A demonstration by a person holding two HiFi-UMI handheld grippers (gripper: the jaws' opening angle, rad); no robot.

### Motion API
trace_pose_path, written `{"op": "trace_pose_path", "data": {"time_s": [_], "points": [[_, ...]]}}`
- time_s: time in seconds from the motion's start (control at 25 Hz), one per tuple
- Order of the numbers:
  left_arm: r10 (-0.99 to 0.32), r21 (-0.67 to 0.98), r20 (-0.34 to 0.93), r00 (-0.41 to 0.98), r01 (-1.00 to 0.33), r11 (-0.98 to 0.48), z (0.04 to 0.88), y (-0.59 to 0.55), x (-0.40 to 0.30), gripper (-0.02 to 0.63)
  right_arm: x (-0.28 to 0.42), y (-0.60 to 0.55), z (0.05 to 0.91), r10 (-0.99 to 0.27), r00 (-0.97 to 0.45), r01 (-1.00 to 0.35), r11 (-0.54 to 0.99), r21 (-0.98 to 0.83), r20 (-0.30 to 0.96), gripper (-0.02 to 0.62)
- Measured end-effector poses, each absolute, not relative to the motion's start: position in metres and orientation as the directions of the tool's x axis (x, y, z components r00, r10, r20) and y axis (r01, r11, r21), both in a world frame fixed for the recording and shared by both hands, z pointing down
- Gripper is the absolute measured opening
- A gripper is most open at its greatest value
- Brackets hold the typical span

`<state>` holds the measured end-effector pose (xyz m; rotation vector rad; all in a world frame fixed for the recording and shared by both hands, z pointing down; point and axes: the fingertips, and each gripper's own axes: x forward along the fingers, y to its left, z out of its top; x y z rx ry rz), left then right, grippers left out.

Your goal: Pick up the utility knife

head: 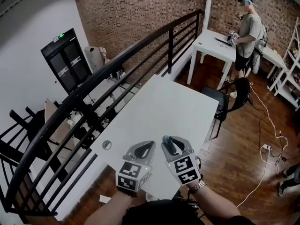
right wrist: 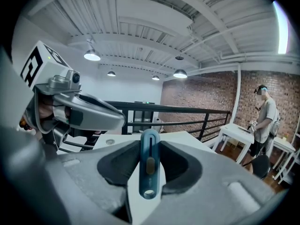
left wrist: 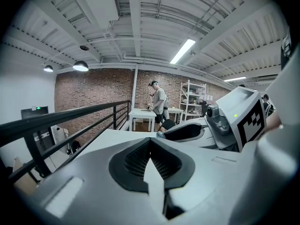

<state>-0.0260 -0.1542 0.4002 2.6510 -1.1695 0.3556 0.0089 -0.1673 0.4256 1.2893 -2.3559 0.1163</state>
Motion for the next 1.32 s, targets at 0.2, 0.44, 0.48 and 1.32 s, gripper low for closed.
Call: {"op": "trace_pose_path", "data": {"time_s": [0.2,0.44,0.48,1.32], "points": [[-0.705,0.080,0.294,0.645,-0.752,-0.655,0.398,-0.150,-0.036,0.016,0.003,-0.159,0.417,-0.788,-0.468,-0.819,0.557,0.138,0.400,0.124],[-0.701,0.085,0.280,0.656,-0.744,-0.662,0.394,-0.147,-0.039,0.017,-0.005,-0.154,0.410,-0.791,-0.470,-0.817,0.557,0.146,0.391,0.124],[-0.700,0.087,0.279,0.657,-0.743,-0.663,0.394,-0.146,-0.040,0.017,-0.006,-0.154,0.410,-0.792,-0.470,-0.817,0.557,0.148,0.390,0.124],[-0.697,0.089,0.271,0.664,-0.738,-0.668,0.390,-0.143,-0.041,0.017,-0.010,-0.150,0.399,-0.802,-0.467,-0.814,0.554,0.173,0.372,0.124]]}}
